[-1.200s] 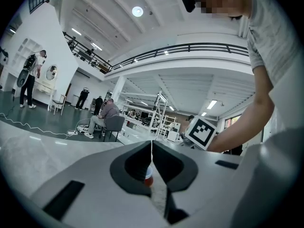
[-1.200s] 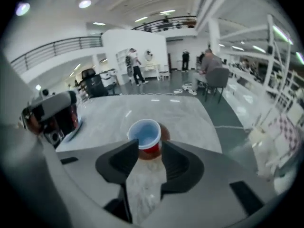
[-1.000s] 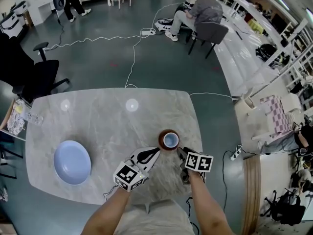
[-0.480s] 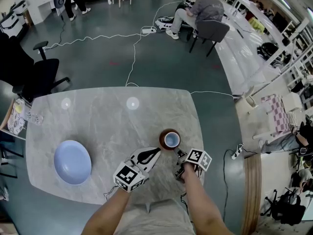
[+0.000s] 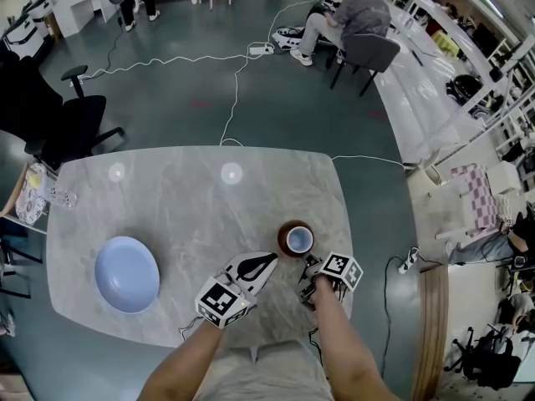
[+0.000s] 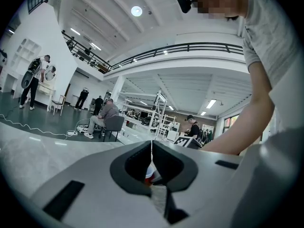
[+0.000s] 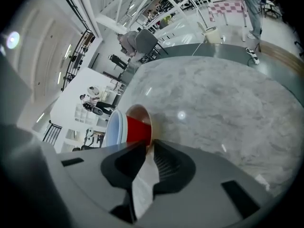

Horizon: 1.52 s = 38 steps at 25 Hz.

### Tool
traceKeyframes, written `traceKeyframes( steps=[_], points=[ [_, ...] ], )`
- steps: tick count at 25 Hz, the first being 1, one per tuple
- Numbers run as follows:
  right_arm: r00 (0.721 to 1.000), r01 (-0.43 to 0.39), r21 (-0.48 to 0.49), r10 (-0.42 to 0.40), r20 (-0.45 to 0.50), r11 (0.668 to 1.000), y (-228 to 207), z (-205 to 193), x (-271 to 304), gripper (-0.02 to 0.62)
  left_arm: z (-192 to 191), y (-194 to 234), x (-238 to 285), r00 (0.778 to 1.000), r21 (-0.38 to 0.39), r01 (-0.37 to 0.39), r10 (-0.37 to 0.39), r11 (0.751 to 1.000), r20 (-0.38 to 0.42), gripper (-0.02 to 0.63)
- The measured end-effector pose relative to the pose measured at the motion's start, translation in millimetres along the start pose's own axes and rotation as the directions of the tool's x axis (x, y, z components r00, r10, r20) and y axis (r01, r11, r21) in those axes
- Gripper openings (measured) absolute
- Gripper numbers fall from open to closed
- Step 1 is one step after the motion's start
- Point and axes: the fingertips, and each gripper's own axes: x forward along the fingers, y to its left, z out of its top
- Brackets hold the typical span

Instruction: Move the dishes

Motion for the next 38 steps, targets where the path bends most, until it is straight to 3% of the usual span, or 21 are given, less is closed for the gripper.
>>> traceKeyframes(
  steps=[9,15,21,28,38],
  points=[
    [1.0,0.011,0.037,-0.01,-0.019,0.999,-1.6,-5.1,2.7,0.03,0.0,2.4,-6.2,1.0,-0.008,-0.009,0.009,1.0,0.007,0.021],
    [0.995,0.033,0.038,-0.029,-0.095,0.999,3.1,-13.5,6.9,0.029,-0.3,6.1,-14.9,0.999,-0.016,-0.032,0.032,0.999,0.016,0.021],
    [0.986,0.018,-0.047,-0.025,-0.165,0.999,32.1,-26.7,13.0,0.029,4.0,13.9,-34.6,0.996,-0.015,-0.077,0.078,0.997,0.038,0.021],
    [0.968,-0.029,-0.127,-0.003,-0.249,0.991,75.8,-68.2,31.3,0.029,12.2,30.3,-75.5,0.984,-0.018,-0.159,0.159,0.987,0.077,0.021],
    [0.922,-0.103,-0.253,-0.003,-0.387,0.962,137.8,-149.7,59.7,0.031,13.8,50.5,-166.5,0.941,-0.038,-0.315,0.317,0.948,0.116,0.021]
  ],
)
